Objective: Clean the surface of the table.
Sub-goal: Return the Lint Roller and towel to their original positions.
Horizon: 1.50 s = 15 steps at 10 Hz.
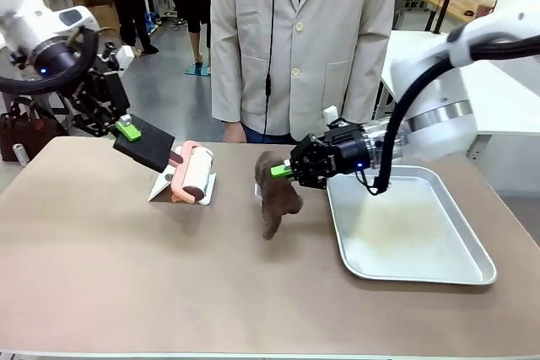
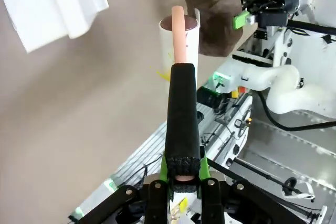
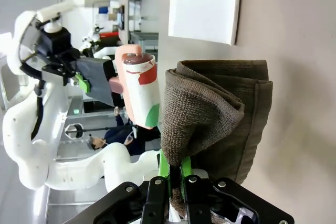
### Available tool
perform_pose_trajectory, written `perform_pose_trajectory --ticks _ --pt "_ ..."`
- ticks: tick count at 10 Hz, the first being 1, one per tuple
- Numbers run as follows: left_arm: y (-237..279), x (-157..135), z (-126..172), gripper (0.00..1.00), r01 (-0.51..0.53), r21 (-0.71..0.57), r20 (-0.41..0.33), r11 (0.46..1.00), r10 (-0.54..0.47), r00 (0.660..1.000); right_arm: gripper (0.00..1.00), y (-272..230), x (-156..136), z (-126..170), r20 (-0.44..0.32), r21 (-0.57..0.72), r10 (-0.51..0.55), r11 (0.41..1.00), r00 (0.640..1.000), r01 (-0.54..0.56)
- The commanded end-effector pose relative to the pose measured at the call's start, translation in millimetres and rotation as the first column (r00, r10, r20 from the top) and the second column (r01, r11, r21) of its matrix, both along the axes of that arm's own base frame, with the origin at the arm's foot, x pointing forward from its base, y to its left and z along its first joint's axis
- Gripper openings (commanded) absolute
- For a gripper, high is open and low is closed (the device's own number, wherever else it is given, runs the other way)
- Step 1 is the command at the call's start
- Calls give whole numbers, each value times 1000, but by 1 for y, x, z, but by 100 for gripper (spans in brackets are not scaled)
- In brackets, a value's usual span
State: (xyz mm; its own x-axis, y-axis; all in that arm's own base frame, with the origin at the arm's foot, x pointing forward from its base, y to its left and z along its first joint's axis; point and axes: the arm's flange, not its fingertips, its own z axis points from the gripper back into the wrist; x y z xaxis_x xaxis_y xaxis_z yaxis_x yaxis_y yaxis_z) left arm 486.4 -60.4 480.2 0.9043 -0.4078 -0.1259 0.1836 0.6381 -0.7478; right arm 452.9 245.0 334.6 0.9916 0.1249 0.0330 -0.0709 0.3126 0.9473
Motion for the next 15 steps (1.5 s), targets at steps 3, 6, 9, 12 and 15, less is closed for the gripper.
perform_pose_trajectory --ticks 3,6,9,12,15 --pt "-32 46 -1 22 -110 140 -8 984 112 994 9 35 22 -18 -45 -93 3 996 999 -7" --pt "-46 78 -6 22 -136 218 -51 966 151 987 9 29 23 -23 -40 -83 -33 996 999 30" --pt "-47 100 -11 22 -128 274 -73 953 153 985 9 19 24 -25 -44 -69 -68 995 997 65" --pt "-50 112 -23 22 -126 320 -59 939 152 987 9 16 27 -27 -56 -61 -75 996 996 71" --pt "-52 116 -31 22 -138 341 -43 930 162 986 9 14 28 -29 -62 -52 -76 996 995 73"
